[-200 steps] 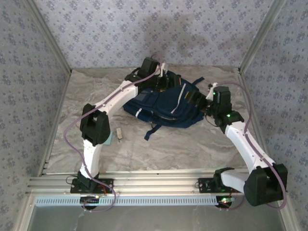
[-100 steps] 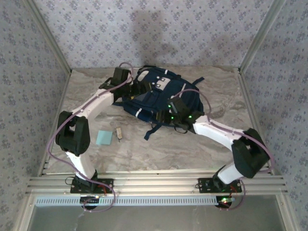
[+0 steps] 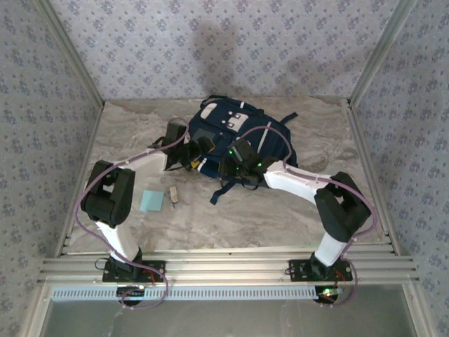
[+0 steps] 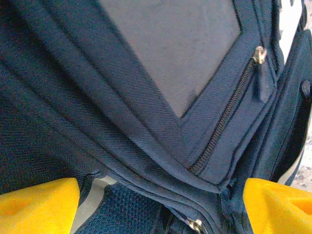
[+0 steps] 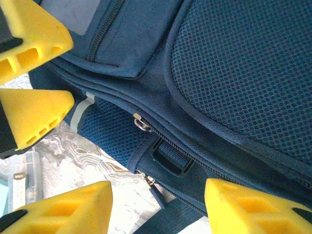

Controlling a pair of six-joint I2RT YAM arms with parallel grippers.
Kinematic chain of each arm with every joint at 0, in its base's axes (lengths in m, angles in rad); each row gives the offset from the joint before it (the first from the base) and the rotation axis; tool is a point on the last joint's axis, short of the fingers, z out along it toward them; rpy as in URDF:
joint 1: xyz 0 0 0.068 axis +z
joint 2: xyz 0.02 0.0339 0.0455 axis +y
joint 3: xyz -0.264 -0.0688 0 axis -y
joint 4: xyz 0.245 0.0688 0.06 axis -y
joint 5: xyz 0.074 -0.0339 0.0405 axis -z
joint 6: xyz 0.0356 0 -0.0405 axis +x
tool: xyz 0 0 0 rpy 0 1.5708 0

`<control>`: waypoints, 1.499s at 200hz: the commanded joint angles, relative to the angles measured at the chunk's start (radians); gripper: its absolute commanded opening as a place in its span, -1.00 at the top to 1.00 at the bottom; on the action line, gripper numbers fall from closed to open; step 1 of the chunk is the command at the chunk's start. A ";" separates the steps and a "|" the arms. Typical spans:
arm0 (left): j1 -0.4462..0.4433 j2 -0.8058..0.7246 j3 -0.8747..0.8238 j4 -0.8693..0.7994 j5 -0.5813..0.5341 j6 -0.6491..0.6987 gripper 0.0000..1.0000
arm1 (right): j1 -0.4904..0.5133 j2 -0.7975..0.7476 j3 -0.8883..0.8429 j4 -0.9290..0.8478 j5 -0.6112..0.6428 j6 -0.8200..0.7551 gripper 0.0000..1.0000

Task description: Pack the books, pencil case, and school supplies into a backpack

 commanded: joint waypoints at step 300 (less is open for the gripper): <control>-0.111 -0.125 -0.151 0.433 -0.104 -0.474 1.00 | 0.061 0.186 0.147 0.083 0.488 -0.048 0.26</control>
